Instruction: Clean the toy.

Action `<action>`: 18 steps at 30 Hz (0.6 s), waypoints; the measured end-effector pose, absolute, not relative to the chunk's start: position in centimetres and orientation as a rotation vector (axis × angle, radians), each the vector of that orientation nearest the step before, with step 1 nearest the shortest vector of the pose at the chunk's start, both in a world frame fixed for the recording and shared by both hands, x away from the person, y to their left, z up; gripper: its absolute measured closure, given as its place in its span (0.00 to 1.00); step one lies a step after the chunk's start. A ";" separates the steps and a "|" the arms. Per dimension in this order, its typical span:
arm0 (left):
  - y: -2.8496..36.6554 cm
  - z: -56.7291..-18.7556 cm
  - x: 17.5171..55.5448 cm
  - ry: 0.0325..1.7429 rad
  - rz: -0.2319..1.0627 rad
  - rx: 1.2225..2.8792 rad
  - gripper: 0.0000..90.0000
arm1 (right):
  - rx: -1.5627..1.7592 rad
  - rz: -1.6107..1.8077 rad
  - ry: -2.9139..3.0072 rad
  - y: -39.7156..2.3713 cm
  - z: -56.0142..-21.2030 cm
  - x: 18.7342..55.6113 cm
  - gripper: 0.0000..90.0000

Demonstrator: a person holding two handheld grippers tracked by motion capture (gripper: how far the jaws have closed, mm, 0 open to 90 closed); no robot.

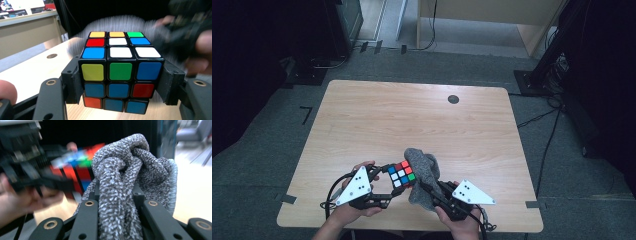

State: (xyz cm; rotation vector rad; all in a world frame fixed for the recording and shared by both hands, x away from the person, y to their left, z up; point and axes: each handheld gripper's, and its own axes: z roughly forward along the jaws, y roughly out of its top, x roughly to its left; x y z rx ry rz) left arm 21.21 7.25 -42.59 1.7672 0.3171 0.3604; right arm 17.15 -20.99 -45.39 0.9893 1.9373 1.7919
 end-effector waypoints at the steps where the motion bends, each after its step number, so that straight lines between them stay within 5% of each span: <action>1: 7.4 -42.5 21.2 0.320 0.362 1.762 0.38 | 0.989 1.775 1.972 -20.8 -45.7 17.3 0.84; 18: 6.9 -43.5 21.4 0.308 0.503 1.903 0.38 | 1.008 1.799 1.904 -21.4 -44.1 16.9 0.85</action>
